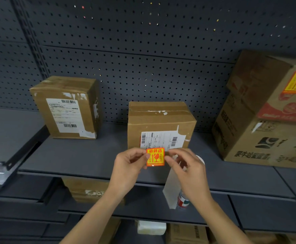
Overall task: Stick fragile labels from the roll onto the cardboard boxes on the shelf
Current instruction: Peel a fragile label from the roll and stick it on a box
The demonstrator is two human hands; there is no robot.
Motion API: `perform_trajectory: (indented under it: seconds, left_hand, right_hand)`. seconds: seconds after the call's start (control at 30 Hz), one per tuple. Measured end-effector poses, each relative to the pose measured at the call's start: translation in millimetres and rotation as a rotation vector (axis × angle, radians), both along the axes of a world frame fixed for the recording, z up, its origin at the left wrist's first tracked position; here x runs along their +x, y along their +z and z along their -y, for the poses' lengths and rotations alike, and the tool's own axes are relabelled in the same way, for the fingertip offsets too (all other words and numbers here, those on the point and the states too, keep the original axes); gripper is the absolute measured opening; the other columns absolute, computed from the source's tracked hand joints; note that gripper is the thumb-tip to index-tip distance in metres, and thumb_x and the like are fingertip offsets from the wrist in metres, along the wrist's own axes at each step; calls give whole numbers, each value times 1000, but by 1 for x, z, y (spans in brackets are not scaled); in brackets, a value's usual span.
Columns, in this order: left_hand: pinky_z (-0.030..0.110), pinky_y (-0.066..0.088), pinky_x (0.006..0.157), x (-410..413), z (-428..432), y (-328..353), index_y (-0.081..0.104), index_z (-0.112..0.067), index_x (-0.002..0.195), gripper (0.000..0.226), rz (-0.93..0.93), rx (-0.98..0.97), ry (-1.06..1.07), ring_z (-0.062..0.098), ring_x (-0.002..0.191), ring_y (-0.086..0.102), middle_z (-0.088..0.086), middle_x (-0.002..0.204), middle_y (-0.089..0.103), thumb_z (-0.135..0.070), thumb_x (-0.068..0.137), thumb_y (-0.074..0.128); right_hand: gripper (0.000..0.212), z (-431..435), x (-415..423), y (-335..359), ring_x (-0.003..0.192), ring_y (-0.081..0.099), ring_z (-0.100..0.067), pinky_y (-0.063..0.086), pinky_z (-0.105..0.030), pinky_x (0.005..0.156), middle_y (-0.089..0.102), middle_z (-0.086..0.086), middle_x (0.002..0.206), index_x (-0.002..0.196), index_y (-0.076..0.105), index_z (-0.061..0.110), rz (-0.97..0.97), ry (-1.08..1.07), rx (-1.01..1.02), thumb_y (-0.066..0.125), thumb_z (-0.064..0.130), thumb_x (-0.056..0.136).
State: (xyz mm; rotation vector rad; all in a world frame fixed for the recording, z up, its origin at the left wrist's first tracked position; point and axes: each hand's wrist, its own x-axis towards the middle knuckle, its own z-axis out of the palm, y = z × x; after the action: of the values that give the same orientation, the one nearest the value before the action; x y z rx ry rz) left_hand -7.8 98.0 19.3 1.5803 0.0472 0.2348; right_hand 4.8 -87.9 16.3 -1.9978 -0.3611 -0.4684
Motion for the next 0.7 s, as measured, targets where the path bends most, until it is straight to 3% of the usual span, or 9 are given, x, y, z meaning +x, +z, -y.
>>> perform_trajectory:
  seconds: [0.1,0.2,0.3,0.4,0.5,0.6,0.7]
  left_hand:
    - [13,44,56,-1,-6,3,77,-9,91,9,32,18,-15,5,54,55,-2,61,67,-6,92,69]
    - [12,43,56,-2,-10,5,77,-10,91,9,52,28,-10,4,54,55,-4,60,67,-7,92,68]
    - [12,42,57,-3,-12,8,77,-10,92,9,70,52,-3,3,55,55,-6,61,68,-7,93,68]
    - [15,49,64,-4,-17,10,78,-16,95,11,84,127,41,2,64,64,-10,74,75,-11,93,69]
    - [25,56,69,-2,-25,8,77,-27,96,9,192,407,168,6,75,69,-14,85,76,-21,91,73]
    - [30,58,68,0,-33,3,77,-16,106,26,403,755,291,9,78,67,-6,93,75,-35,91,68]
    - [33,61,73,2,-37,2,74,-12,116,40,454,837,339,15,87,71,0,104,75,-41,92,61]
  right_hand:
    - [10,-7,6,6,86,67,-8,52,-22,77,74,9,90,95,75,28,-179,51,180,75,22,86]
    - [8,-14,14,9,82,66,-5,54,-25,77,76,5,88,93,77,23,-292,148,245,75,19,87]
    - [4,-19,21,10,76,60,-13,50,-34,73,72,-12,83,90,77,13,-317,194,240,75,16,88]
    - [2,-25,24,12,76,61,-13,50,-33,73,71,-8,81,86,76,17,-295,208,213,76,16,88]
    - [5,-32,24,15,78,63,-7,49,-22,73,71,4,83,85,76,20,-249,213,155,76,16,88]
    - [4,-40,27,18,77,62,-5,44,-13,70,70,10,83,86,77,20,-215,209,131,74,17,89]
    - [6,-45,32,22,81,63,-5,45,-14,72,71,13,86,86,76,22,-198,215,117,74,17,90]
